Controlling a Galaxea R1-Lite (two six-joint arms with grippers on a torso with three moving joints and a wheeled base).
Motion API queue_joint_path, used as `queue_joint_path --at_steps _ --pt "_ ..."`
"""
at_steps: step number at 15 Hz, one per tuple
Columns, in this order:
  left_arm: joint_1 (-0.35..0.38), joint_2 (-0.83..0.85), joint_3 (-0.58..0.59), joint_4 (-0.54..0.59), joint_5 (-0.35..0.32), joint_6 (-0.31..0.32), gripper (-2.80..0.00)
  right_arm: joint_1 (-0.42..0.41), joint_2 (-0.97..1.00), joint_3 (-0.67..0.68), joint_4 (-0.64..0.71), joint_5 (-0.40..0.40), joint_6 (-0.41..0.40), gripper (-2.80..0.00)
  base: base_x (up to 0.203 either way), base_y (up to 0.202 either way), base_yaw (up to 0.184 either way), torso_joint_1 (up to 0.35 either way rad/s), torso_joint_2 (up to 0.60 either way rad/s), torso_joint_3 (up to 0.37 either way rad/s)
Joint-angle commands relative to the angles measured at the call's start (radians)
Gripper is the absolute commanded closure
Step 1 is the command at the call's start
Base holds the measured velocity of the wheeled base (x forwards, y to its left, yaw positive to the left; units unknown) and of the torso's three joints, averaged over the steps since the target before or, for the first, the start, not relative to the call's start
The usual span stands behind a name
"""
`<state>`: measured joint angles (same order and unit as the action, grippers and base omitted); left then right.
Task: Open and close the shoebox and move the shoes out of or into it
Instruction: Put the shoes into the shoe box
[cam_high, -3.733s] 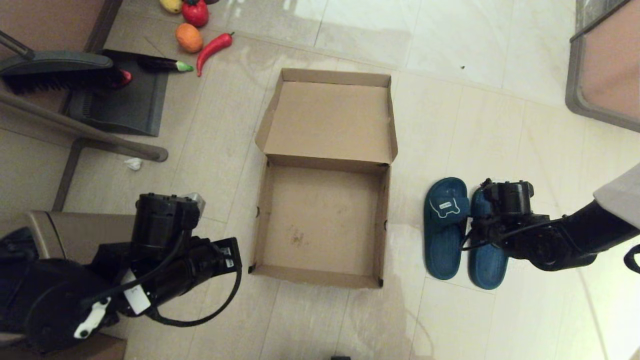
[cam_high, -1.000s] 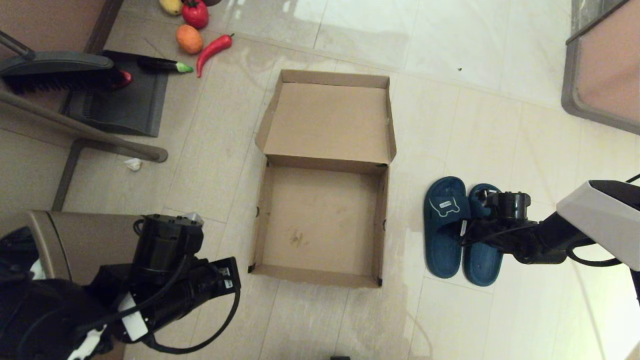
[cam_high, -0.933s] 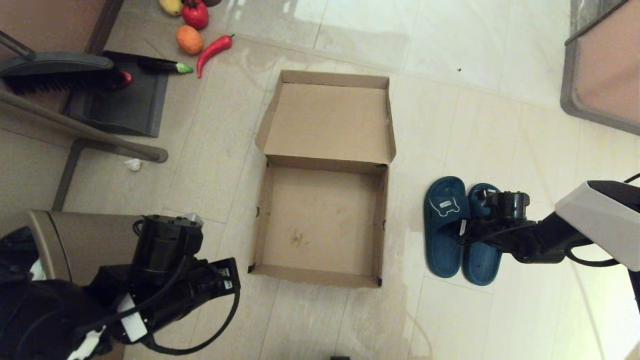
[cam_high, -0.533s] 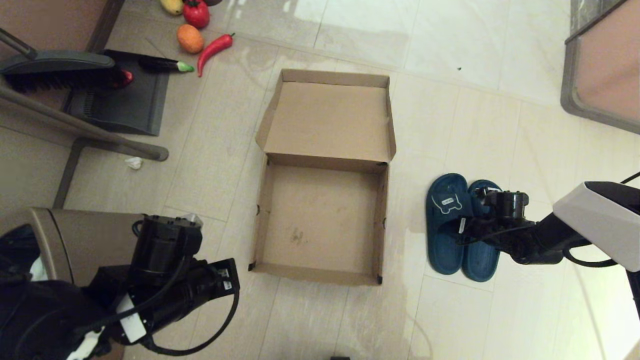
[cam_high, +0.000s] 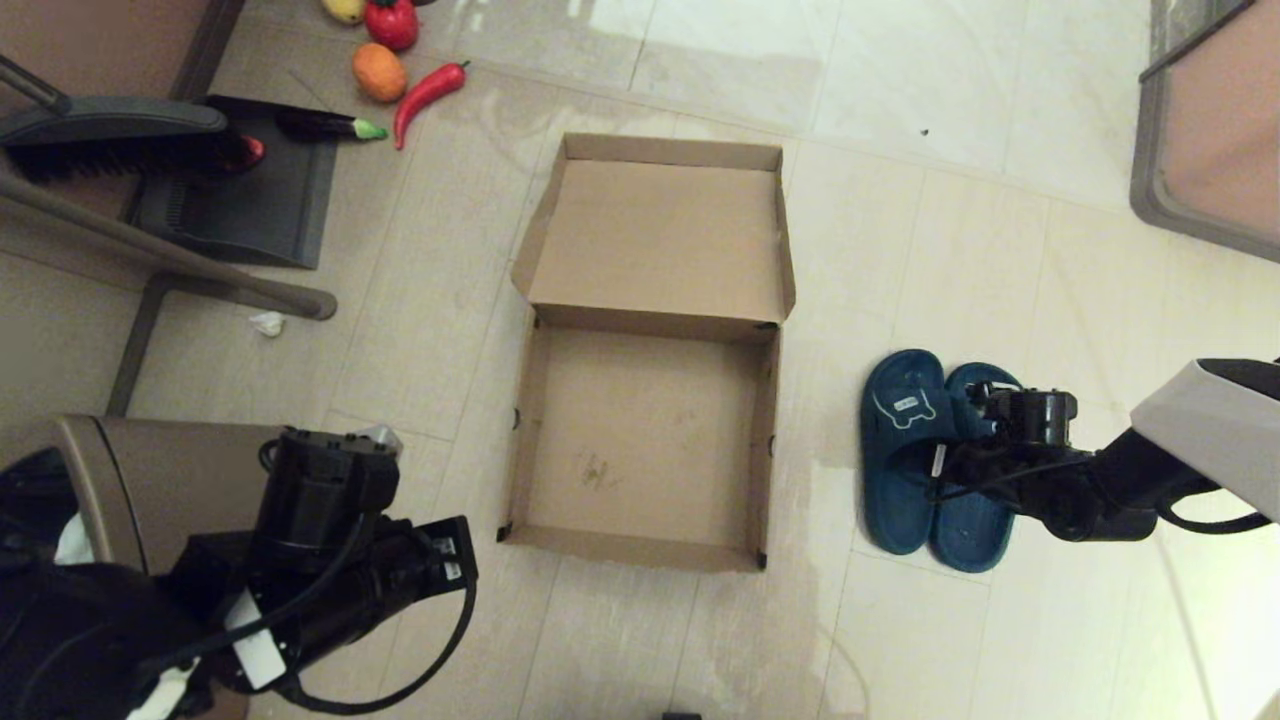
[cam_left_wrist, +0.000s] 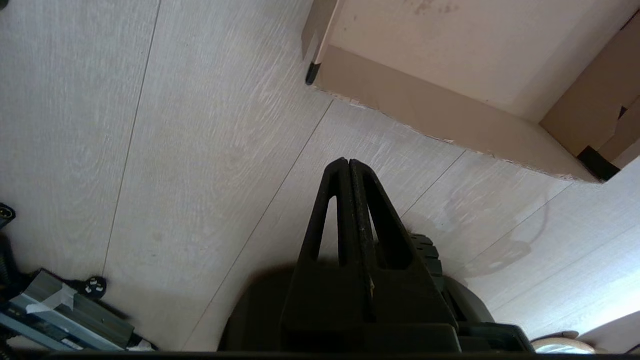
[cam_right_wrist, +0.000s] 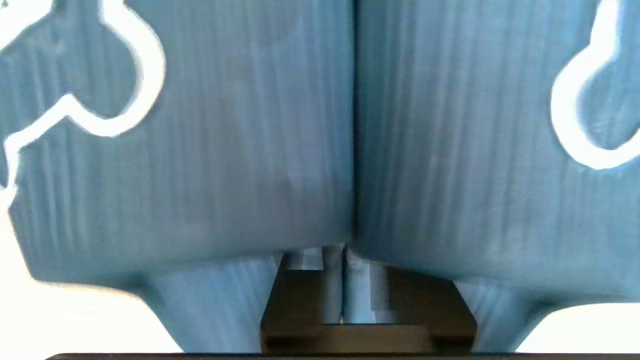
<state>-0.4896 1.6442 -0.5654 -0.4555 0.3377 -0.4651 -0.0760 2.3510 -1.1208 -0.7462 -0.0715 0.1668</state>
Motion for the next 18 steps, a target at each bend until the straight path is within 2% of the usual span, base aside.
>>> queue_joint_path --at_steps 1,6,11,14,18 --pt "-0.001 -0.009 0.011 -0.003 0.001 -0.003 0.0 0.001 -0.026 0.023 -0.011 0.004 -0.001 0.0 0.0 0.0 0.0 0.0 0.0 0.0" --pt "-0.001 -0.01 0.01 -0.003 0.001 -0.003 0.0 0.003 -0.041 0.056 -0.04 0.002 -0.005 0.0 0.0 0.0 0.0 0.0 0.0 0.0" --pt "-0.003 -0.004 0.012 -0.005 0.0 -0.006 0.0 0.026 -0.238 0.143 0.014 0.003 -0.01 0.0 0.0 0.0 0.0 0.0 0.0 0.0" --pt "-0.003 -0.01 0.019 -0.004 -0.002 -0.01 0.0 0.089 -0.422 0.204 0.106 -0.003 -0.005 0.0 0.0 0.0 0.0 0.0 0.0 0.0" --pt "-0.003 -0.026 0.064 -0.005 0.001 -0.009 0.0 0.249 -0.693 0.226 0.328 -0.032 0.011 0.0 0.0 0.0 0.0 0.0 0.0 0.0"
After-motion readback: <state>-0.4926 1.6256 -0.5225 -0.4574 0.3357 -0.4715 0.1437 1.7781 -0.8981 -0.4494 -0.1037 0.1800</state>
